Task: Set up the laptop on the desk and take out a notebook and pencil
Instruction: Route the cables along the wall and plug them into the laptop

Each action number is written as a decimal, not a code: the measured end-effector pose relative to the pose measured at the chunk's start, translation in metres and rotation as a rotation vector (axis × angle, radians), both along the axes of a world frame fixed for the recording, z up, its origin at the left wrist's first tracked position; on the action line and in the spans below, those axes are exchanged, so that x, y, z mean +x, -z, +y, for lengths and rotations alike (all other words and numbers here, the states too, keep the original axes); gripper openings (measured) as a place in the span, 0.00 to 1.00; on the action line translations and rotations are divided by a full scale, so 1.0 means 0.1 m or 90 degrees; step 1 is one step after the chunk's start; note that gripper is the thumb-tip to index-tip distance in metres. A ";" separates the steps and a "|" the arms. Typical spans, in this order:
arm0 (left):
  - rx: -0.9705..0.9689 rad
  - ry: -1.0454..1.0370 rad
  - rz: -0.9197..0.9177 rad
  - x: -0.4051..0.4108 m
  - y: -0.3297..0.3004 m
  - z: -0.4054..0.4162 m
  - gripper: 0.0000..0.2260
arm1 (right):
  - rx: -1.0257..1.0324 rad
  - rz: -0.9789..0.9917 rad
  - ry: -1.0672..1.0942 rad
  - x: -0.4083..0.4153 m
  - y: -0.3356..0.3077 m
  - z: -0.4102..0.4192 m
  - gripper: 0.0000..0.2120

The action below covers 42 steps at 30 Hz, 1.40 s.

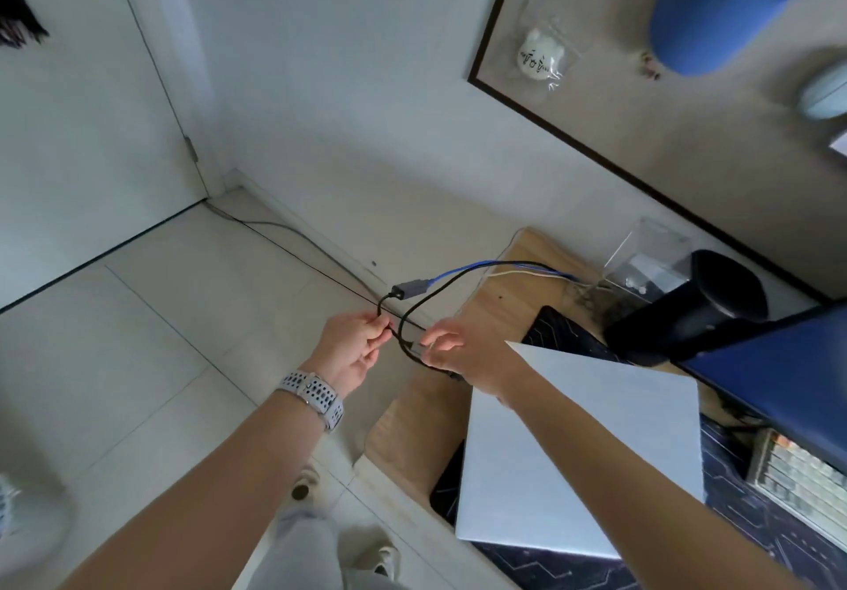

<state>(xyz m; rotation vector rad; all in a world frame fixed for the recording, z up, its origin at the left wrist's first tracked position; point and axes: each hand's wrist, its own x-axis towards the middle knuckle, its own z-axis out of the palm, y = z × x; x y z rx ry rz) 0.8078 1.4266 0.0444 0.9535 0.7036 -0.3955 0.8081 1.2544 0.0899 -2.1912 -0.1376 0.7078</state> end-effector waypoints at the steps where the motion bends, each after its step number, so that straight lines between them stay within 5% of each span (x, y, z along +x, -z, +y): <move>1: -0.016 -0.021 0.002 -0.05 0.04 -0.02 0.05 | -0.002 -0.020 0.005 -0.03 0.01 -0.01 0.05; 6: -0.093 -0.116 0.046 -0.27 0.22 -0.09 0.12 | -0.150 -0.149 -0.034 -0.16 0.17 0.04 0.04; 10: -0.070 -0.076 0.080 -0.42 0.26 -0.09 0.08 | -0.351 -0.292 -0.143 -0.29 0.35 0.09 0.07; 17: 0.169 0.111 -0.008 -0.45 0.44 -0.13 0.01 | -0.333 -0.326 -0.154 -0.31 0.56 -0.04 0.04; 21: 0.286 0.209 -0.120 -0.47 0.50 -0.14 0.11 | -0.319 -0.354 -0.144 -0.36 0.67 -0.07 0.02; 24: 0.365 0.344 -0.216 -0.51 0.52 -0.19 0.08 | -0.299 -0.378 -0.118 -0.38 0.70 -0.11 0.03; 30: 0.219 0.360 -0.190 -0.55 0.64 -0.41 0.07 | -0.299 -0.395 -0.118 -0.39 0.71 -0.20 0.03; 42: 0.287 0.336 -0.226 -0.43 0.66 -0.69 0.04 | -0.325 -0.264 -0.062 0.13 0.56 -0.71 0.16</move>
